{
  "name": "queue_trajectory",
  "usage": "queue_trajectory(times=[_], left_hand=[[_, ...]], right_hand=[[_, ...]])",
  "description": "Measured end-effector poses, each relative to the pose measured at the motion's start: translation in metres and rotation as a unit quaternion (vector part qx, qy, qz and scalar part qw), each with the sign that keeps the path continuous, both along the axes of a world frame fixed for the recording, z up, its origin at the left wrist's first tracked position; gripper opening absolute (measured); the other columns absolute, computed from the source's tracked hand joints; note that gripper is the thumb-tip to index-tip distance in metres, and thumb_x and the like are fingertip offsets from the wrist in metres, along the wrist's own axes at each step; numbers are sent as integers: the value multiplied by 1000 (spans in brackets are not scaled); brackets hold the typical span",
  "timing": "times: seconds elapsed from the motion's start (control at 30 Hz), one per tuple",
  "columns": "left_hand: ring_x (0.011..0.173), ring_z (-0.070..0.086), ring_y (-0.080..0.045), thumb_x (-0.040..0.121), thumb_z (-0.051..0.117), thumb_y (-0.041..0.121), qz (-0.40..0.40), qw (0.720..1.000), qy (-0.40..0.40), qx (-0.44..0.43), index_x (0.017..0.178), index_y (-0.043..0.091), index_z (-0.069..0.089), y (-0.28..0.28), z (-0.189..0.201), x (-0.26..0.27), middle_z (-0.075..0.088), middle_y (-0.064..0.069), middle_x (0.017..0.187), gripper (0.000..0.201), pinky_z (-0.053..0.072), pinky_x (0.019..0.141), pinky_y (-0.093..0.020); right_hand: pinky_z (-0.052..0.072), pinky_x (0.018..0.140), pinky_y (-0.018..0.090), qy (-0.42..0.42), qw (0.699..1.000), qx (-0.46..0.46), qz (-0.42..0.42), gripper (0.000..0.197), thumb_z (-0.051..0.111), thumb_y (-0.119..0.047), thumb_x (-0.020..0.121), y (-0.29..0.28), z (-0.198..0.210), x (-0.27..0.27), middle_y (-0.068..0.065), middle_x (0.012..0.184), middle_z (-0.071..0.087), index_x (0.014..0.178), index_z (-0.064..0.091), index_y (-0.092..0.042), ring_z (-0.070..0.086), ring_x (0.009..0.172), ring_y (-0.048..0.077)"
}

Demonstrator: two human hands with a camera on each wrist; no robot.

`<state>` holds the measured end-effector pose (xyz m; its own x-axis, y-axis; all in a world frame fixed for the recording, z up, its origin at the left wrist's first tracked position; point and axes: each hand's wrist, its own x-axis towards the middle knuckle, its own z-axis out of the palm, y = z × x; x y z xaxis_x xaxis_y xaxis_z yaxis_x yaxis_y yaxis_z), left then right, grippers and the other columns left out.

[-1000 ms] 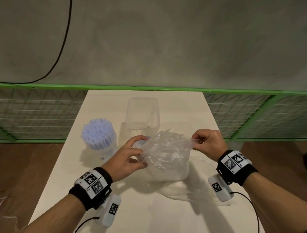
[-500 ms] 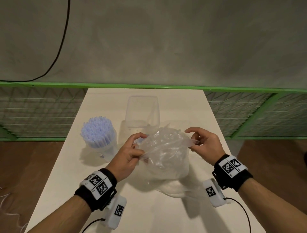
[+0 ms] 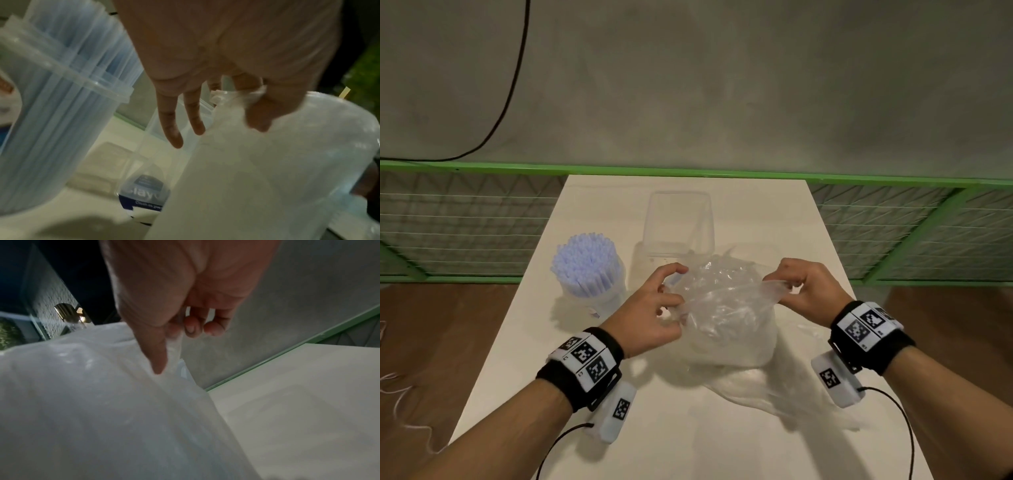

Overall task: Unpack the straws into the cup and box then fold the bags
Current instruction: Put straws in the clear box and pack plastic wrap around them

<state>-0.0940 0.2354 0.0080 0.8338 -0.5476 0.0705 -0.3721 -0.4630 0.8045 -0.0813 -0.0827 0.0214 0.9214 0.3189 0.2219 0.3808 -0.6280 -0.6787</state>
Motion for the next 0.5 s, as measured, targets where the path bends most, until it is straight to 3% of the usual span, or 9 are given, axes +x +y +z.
queue_trajectory(times=[0.03,0.1,0.2,0.3,0.4,0.5], left_hand=[[99,52,-9,74,69,40,-6,1000,-1,18,70,29,66,1,0,-2,29,22,147,12,48,87,-29],[122,47,-6,69,77,54,-16,999,-17,43,78,24,73,4,-5,-4,23,25,151,31,43,98,-28],[134,35,0,71,74,66,-13,999,-45,25,75,20,76,2,-7,-6,24,24,151,46,39,106,-28],[137,34,-1,77,78,52,-5,999,-30,-22,62,14,69,-5,-10,-10,28,18,151,42,31,110,-18],[136,37,-1,78,81,39,19,998,-13,-62,59,11,65,-9,-10,-14,33,15,148,37,26,108,-9],[130,49,-13,79,81,29,44,995,-9,-92,60,11,65,-12,-13,-16,37,11,144,30,34,111,-24]], right_hand=[[36,62,13,4,1000,-8,12,17,73,-23,77,-1,-1,-4,-4,75,60,93,77,-25,51,65,9],[40,69,15,38,996,-62,56,37,71,-33,72,-3,2,-13,-11,88,60,108,69,-34,54,77,8],[36,88,25,82,978,-180,71,56,68,-58,64,-9,9,-24,-24,100,56,118,53,-46,51,95,1],[37,81,39,-5,979,-201,37,48,66,-70,69,-10,12,-29,-22,98,58,110,59,-46,50,93,5],[44,74,46,-76,986,-141,54,38,71,-60,73,-6,11,-33,-18,103,57,102,66,-37,53,91,14],[44,84,44,-54,987,-127,86,47,80,-51,64,-2,8,-42,-19,119,51,104,64,-32,48,99,15]])
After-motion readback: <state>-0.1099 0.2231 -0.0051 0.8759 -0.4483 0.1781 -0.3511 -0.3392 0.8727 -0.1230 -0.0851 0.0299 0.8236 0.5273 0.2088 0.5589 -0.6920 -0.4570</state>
